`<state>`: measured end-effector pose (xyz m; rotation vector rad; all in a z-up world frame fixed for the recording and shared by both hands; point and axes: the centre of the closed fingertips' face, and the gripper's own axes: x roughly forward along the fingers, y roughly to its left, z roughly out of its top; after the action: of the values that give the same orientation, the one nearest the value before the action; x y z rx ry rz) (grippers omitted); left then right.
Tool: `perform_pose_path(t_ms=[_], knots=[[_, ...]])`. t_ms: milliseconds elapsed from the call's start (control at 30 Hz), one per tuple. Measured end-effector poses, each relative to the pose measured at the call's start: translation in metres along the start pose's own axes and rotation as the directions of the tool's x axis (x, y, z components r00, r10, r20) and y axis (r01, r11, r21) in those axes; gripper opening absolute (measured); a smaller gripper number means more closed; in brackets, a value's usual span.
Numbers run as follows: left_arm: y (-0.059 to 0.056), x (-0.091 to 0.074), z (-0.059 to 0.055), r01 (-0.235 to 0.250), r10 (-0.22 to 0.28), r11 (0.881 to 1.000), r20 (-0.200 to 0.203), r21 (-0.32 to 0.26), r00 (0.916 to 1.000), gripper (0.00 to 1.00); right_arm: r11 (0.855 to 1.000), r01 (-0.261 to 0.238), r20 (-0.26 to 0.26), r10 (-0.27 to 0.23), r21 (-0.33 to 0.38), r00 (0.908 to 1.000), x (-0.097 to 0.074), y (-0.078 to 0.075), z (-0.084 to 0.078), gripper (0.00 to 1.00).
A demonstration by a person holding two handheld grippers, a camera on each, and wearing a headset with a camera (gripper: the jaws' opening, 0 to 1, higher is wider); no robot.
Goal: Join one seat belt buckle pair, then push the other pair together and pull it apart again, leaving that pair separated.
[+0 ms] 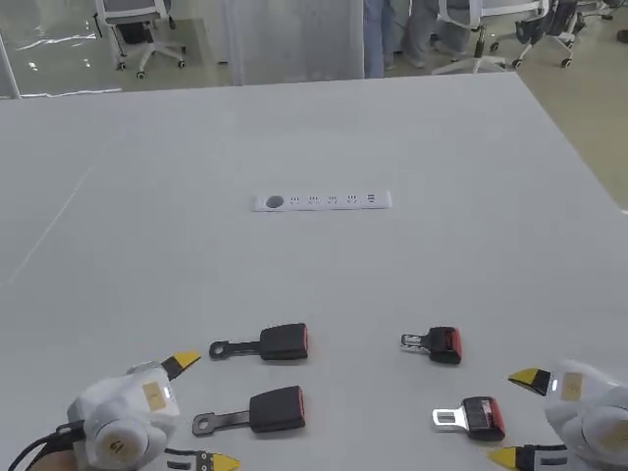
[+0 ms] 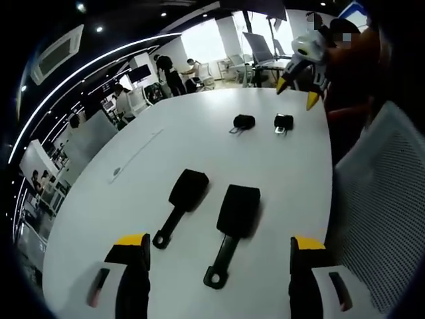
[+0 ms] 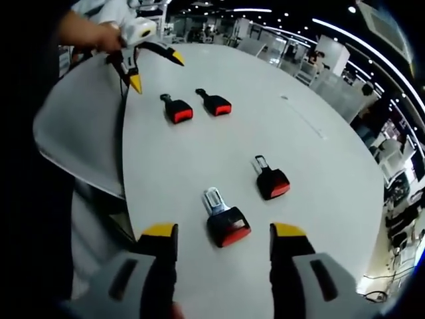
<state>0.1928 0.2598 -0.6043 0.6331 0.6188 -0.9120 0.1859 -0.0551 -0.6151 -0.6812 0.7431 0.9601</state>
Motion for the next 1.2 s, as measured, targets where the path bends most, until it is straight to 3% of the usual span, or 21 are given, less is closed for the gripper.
perform_pose_path(t_ms=[67,233,300,333,367,433,533,733,833,933,1000,1200], knots=[[-0.003,0.004,0.0,0.025,-0.025,1.0,-0.006,0.0,0.9997,0.9,0.999,-0.036,-0.018,0.035,-0.02,0.9992,0.003,0.006,-0.004,0.54],[-0.012,0.014,-0.004,0.099,-0.097,0.994,-0.048,0.037,0.9942,0.86,0.996,-0.049,-0.034,0.047,-0.068,0.9983,0.01,0.007,-0.008,0.52],[-0.009,0.017,-0.004,0.094,-0.091,0.995,-0.059,0.042,0.9941,0.85,0.996,-0.054,-0.036,0.051,-0.075,0.998,0.012,0.005,-0.009,0.52],[-0.009,0.018,-0.007,0.109,-0.109,0.994,-0.069,-0.003,0.9917,0.83,0.996,-0.057,-0.04,0.054,-0.075,0.9977,0.013,0.004,-0.01,0.51],[-0.007,0.02,-0.009,0.109,-0.11,0.994,-0.078,-0.01,0.9909,0.79,0.995,-0.061,-0.043,0.057,-0.077,0.9974,0.014,0.004,-0.011,0.51],[-0.002,0.023,-0.01,0.106,-0.106,0.994,-0.092,0.003,0.9902,0.71,0.994,-0.071,-0.047,0.067,-0.082,0.9966,0.016,0.003,-0.014,0.5],[-0.002,0.029,-0.007,0.119,-0.117,0.993,-0.087,0.017,0.9893,0.7,0.991,-0.083,-0.058,0.077,-0.104,0.9953,0.021,0.003,-0.017,0.5],[-0.009,0.041,-0.009,0.177,-0.171,0.983,-0.125,0.041,0.9774,0.62,0.984,-0.109,-0.074,0.1,-0.141,0.9923,0.028,0.0,-0.017,0.49],[-0.012,0.046,-0.009,0.222,-0.213,0.974,-0.141,0.052,0.9669,0.57,0.978,-0.129,-0.089,0.116,-0.164,0.9892,0.032,-0.002,-0.019,0.47],[-0.011,0.054,-0.01,0.242,-0.23,0.968,-0.158,0.06,0.9602,0.56,0.973,-0.145,-0.104,0.128,-0.178,0.9864,0.036,-0.004,-0.022,0.47],[-0.01,0.057,-0.009,0.249,-0.237,0.966,-0.16,0.063,0.9582,0.55,0.97,-0.182,-0.115,0.164,-0.162,0.9797,0.037,0.001,-0.023,0.45],[-0.013,0.067,-0.005,0.304,-0.286,0.95,-0.184,0.078,0.9406,0.52,0.959,-0.196,-0.125,0.173,-0.204,0.9771,0.047,0.001,-0.022,0.43]])
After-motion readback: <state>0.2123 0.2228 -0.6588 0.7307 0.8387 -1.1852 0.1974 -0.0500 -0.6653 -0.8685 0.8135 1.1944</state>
